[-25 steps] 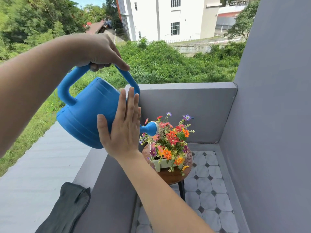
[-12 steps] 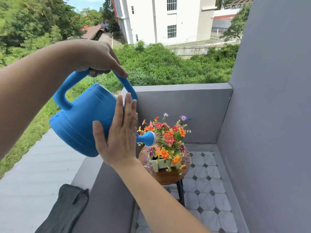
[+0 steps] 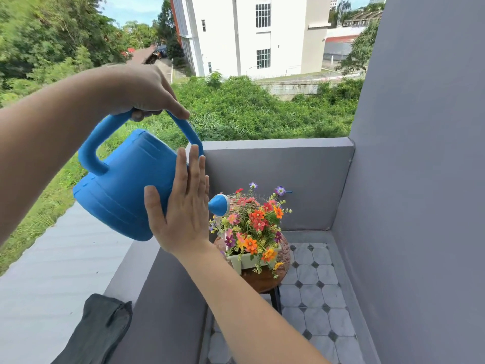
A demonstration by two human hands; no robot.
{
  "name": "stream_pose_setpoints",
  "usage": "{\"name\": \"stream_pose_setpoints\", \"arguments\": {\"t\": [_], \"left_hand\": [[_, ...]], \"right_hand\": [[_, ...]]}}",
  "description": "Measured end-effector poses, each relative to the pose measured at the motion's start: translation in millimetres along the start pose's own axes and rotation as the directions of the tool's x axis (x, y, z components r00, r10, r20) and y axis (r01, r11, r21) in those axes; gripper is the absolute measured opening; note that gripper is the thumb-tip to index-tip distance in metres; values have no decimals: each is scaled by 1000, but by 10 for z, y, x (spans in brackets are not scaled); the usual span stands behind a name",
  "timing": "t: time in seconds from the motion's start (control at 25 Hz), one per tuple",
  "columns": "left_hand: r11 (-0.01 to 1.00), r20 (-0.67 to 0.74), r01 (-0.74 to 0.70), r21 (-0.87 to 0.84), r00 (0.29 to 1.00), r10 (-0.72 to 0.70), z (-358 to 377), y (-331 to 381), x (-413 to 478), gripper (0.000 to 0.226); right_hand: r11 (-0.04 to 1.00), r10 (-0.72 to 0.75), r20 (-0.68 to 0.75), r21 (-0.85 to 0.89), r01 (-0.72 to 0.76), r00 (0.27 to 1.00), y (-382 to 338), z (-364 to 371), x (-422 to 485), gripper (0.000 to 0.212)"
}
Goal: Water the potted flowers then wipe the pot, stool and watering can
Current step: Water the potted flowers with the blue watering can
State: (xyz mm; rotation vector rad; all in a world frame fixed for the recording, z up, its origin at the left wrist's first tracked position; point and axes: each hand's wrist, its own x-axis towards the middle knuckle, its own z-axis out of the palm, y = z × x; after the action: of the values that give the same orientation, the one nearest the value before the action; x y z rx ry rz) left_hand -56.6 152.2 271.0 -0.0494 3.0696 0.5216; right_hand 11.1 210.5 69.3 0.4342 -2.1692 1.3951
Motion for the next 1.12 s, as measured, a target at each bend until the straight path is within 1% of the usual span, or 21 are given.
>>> {"name": "stream_pose_setpoints", "arguments": {"t": [0.04,0.12,0.16,0.24,0.36,0.52,0.72,0.84,0.96,1.12], "left_hand": [[1000,1,-3,21,1000,3,4,15,4,53],[999,63,-49,10,997,48,67,49,10,34],[998,51,-58,20,997,57,91,39,66,31],[997,26,-64,-39,998,65,98,51,65,30],[996,-29,-57,-69,998,55,77,16,94,29],[993,-78,-96,-72,993,90,56,-32,107,27],[996,-25,-85,-39,996,84,87,-57,129,29],[995,25,-83,-47,996,84,128,-31,159,33],[986,34,-75,-148,996,81,150,-72,177,33],[946,-47,-67,-317,997,55,188,-403,125,26]], "right_hand": [[1000,0,2,7,0,1000,-14,-6,-21,74],[1000,-3,-1,21,3,1000,-29,-28,-51,74],[1000,-7,-6,25,7,1000,-28,-40,-55,73],[1000,-15,-22,17,16,1000,-15,-55,-34,71],[1000,-16,-36,-10,15,999,14,-47,32,70],[1000,-1,4,-12,1,1000,8,4,72,73],[1000,17,34,17,-18,999,-43,20,-9,73],[999,10,10,33,-10,1000,-46,-21,-56,73],[1000,-16,-30,19,17,999,-31,-33,-58,71],[1000,-18,5,-17,18,1000,47,40,-18,63]]}}
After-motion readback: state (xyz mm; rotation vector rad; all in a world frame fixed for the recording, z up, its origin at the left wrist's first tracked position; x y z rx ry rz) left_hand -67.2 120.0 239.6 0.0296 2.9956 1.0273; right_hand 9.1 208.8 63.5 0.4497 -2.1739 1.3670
